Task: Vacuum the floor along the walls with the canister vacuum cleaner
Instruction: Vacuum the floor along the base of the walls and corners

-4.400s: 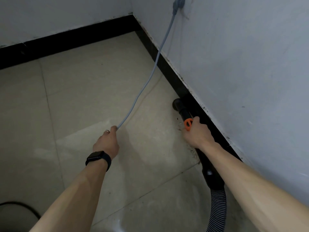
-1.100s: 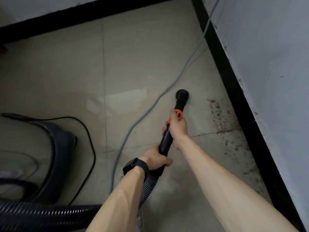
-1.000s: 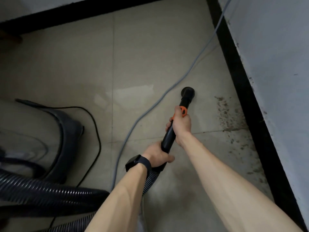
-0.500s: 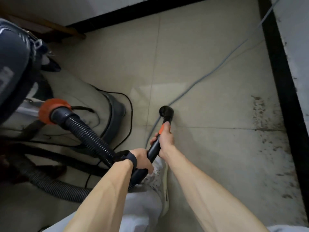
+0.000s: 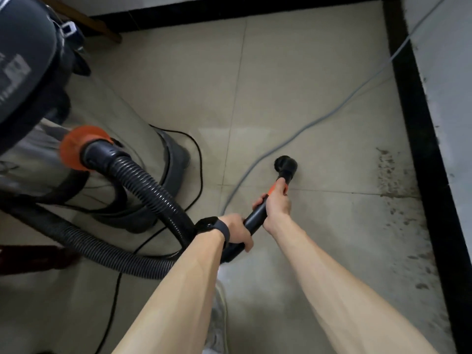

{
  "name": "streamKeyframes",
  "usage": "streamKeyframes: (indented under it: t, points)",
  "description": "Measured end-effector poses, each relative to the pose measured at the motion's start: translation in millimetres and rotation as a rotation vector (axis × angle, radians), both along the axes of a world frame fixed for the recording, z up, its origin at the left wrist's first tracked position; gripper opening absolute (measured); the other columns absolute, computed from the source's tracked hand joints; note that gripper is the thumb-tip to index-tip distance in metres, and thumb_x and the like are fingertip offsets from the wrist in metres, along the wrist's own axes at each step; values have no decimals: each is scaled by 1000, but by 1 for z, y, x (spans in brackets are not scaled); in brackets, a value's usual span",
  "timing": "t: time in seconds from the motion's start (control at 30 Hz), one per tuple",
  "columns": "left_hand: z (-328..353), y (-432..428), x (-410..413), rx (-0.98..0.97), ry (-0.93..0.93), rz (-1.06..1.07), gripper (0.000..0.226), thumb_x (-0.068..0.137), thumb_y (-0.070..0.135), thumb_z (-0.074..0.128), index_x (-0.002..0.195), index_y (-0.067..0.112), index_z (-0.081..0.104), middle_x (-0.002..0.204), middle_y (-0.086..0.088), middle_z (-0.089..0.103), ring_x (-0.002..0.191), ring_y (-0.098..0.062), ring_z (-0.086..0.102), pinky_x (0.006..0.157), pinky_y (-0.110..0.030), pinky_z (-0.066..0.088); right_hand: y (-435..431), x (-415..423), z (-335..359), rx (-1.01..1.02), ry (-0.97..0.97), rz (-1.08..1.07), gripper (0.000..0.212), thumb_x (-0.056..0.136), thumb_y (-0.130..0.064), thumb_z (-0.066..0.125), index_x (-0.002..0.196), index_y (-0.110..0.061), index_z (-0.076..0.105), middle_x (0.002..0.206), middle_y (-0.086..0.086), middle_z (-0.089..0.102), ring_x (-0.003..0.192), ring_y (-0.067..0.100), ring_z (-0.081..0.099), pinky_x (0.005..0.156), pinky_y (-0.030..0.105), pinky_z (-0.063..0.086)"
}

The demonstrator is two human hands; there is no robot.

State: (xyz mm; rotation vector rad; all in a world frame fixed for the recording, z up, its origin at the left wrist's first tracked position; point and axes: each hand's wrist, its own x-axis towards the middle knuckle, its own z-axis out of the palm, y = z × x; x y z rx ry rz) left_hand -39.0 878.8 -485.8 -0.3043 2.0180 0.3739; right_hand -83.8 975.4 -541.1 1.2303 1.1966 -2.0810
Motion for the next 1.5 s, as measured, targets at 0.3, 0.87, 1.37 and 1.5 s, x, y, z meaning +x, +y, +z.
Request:
streamKeyframes:
  t: [0.3, 0.87, 1.37, 1.5]
  points:
    - [-46, 16, 29, 28, -274, -236, 59, 62, 36, 90, 113, 11, 72, 104, -4, 74, 90, -24, 72, 86, -42, 59, 19, 70, -29, 73, -52, 28, 50, 101, -61, 49, 84, -15, 42, 59, 4, 46, 44, 20, 46, 50, 32, 44]
    - [-17, -93, 161, -269, -339, -411, 56, 66, 29, 87, 115, 31, 59, 113, -7, 71, 94, -19, 68, 77, -28, 52, -97, 207, -5, -135, -205, 151, 49, 103, -61, 43, 99, -12, 45, 56, 8, 52, 45, 24, 55, 57, 37, 53]
    - [-40, 13, 92, 8, -53, -276, 52, 70, 27, 82, 117, 17, 63, 107, -7, 70, 94, -27, 68, 69, -29, 47, 17, 121, -18, 165, -125, -67, 48, 103, -59, 47, 93, -12, 47, 54, 3, 47, 36, 19, 49, 52, 33, 49]
    - [-56, 61, 86, 119, 10, -200, 47, 78, 24, 77, 120, 13, 60, 113, -9, 68, 102, -29, 66, 72, -30, 46, 58, 103, -24, 327, -99, 5, 54, 102, -62, 44, 81, -12, 47, 49, 3, 49, 39, 23, 50, 54, 36, 47]
